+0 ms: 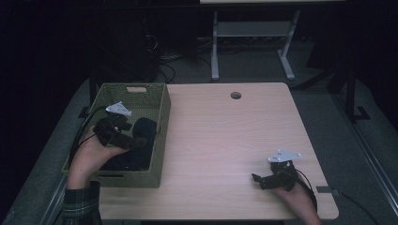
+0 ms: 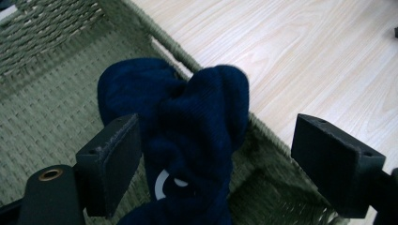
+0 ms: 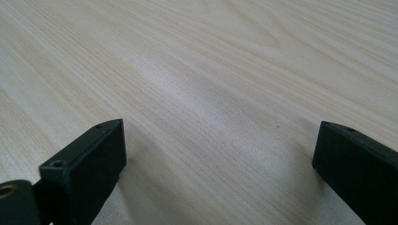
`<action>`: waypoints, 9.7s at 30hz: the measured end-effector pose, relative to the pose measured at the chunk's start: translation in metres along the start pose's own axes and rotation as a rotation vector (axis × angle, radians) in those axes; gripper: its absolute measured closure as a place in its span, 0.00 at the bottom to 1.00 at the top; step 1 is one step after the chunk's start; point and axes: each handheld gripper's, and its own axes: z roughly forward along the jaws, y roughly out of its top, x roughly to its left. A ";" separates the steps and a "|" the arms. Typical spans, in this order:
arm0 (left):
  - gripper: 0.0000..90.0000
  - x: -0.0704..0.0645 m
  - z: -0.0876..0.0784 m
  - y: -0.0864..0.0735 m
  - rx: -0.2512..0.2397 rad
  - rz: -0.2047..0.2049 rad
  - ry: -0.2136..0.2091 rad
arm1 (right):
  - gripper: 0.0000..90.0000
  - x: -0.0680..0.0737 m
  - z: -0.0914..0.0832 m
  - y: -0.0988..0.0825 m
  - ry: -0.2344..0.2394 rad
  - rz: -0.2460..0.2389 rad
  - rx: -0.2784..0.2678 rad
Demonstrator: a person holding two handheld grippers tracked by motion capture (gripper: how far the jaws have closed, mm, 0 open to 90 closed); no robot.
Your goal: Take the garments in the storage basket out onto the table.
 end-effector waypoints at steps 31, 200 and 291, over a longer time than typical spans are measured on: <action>0.18 0.021 0.031 -0.023 0.186 -0.040 -0.028 | 0.03 0.000 0.000 0.000 -0.001 0.003 0.001; 0.87 -0.030 -0.056 0.152 0.093 0.109 -0.074 | 0.03 0.001 0.000 0.000 -0.001 0.009 0.002; 0.83 -0.146 0.207 0.166 0.248 0.276 -0.345 | 0.03 0.000 0.000 0.000 -0.001 0.007 0.001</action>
